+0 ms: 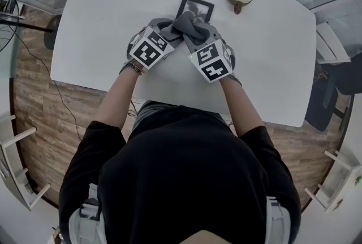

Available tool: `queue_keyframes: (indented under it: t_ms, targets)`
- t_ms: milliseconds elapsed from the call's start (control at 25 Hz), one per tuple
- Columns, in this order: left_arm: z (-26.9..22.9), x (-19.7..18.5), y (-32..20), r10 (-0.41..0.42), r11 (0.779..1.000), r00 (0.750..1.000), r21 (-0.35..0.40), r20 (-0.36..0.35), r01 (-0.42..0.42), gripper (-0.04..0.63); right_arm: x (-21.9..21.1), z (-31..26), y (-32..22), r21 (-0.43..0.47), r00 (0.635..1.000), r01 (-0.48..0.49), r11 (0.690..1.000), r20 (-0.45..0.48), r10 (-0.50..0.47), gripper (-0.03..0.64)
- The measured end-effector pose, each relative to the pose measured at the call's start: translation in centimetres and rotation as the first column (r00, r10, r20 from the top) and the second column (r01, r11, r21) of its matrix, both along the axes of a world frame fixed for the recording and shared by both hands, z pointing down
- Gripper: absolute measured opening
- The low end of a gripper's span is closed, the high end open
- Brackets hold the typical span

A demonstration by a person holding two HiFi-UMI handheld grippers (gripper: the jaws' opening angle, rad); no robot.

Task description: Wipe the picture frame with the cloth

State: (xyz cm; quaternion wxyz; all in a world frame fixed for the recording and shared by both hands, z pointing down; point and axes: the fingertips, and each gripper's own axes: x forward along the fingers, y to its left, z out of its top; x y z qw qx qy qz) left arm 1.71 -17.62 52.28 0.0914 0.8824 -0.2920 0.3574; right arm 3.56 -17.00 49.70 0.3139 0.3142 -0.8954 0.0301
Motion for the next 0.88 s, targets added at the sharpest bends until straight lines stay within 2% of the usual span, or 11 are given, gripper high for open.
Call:
queue_keyframes:
  t_ms: [280,440,560,720,880]
  targets:
    - [-0.2,0.4,-0.2,0.003,1.0,1.0,0.007,-0.006,-0.003,0.272,0.1,-0.5,0.6,-0.031,0.999,0.03,0.999,0.044,-0.028,0.121]
    - [-0.5,-0.4,-0.1,0.008,1.0,1.0,0.01,-0.013,-0.008,0.272,0.2,-3.1,-0.9,-0.047,0.987,-0.044,0.998,0.153,0.05,0.12]
    - [-0.5,-0.4,0.0,0.007,1.0,1.0,0.014,-0.008,-0.007,0.27,0.8,-6.0,-2.9,-0.012,0.969,-0.108,0.994,0.222,0.108,0.12]
    - [-0.3,0.8,0.3,0.015,1.0,1.0,0.011,-0.008,-0.015,0.265,2.5,-8.7,-6.5,0.114,0.967,-0.183,0.976,0.201,0.158,0.121]
    - [-0.2,0.2,0.1,0.016,1.0,1.0,0.001,-0.01,-0.016,0.265,1.5,-7.9,-9.5,0.153,0.972,-0.218,0.964,0.121,0.201,0.121]
